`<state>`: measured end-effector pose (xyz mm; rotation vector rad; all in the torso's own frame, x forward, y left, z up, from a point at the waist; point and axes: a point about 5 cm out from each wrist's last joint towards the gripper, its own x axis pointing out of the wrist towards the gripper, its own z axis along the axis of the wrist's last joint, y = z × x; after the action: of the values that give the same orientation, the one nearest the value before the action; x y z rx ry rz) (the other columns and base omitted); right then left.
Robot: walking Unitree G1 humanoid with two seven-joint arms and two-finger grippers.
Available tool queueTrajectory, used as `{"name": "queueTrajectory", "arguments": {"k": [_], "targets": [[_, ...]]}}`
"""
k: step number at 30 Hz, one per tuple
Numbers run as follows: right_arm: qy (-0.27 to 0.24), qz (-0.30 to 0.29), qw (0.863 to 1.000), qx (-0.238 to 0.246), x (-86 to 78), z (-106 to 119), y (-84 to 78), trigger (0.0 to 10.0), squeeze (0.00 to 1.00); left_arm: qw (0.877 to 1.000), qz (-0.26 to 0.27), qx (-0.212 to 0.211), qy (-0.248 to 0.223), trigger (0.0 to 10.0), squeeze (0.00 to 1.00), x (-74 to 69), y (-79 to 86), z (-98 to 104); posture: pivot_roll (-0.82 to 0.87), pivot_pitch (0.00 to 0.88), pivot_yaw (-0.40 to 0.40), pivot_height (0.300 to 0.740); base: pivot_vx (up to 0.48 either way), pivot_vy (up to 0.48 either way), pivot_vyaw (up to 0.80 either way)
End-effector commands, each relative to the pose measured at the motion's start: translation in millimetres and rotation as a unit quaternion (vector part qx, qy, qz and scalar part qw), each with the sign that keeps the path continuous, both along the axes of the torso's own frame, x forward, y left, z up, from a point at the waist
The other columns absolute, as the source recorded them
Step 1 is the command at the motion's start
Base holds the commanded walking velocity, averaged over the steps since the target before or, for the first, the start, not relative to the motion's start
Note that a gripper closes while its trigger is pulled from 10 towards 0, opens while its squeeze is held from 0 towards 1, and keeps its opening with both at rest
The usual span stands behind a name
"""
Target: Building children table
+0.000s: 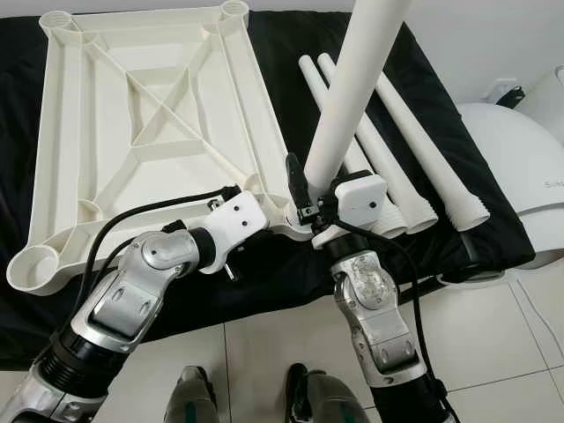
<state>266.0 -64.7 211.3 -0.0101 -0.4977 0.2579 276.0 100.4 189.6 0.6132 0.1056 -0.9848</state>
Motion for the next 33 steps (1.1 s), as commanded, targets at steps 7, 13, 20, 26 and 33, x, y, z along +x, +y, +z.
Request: {"name": "queueTrajectory", "arguments": {"k": [7,13,20,26,33], "targets": [[0.112,-0.101,0.989,0.006,10.5,-41.3,-19.8,10.0,0.0,0.997,-0.045,-0.014,-0.053,10.0,0.0,-10.0,-7.1,26.3,0.11,0.239,-0.035,0.74,0.0,0.0,0.0],[0.107,-0.101,0.989,0.005,9.8,-41.0,-19.5,10.0,0.0,0.997,-0.046,-0.013,-0.054,10.0,0.0,-9.7,-7.3,26.5,0.11,0.237,-0.034,0.74,0.0,0.0,0.0],[0.105,-0.093,0.99,0.011,10.0,-40.0,-18.9,10.0,0.87,0.997,-0.046,-0.012,-0.055,10.0,0.0,-9.2,-7.1,26.8,0.11,0.237,-0.033,0.74,0.0,0.0,0.0],[0.088,-0.062,0.994,0.022,8.1,-34.4,-15.7,10.0,1.0,0.997,-0.044,-0.013,-0.055,10.0,0.0,-8.6,-6.8,27.0,0.11,0.236,-0.036,0.74,0.0,0.0,0.0],[0.068,-0.046,0.996,0.024,7.1,-28.6,-14.1,10.0,1.0,0.997,-0.042,-0.014,-0.058,10.0,0.0,-7.5,-7.0,27.9,0.11,0.234,-0.039,0.74,0.0,0.0,0.0]]}}
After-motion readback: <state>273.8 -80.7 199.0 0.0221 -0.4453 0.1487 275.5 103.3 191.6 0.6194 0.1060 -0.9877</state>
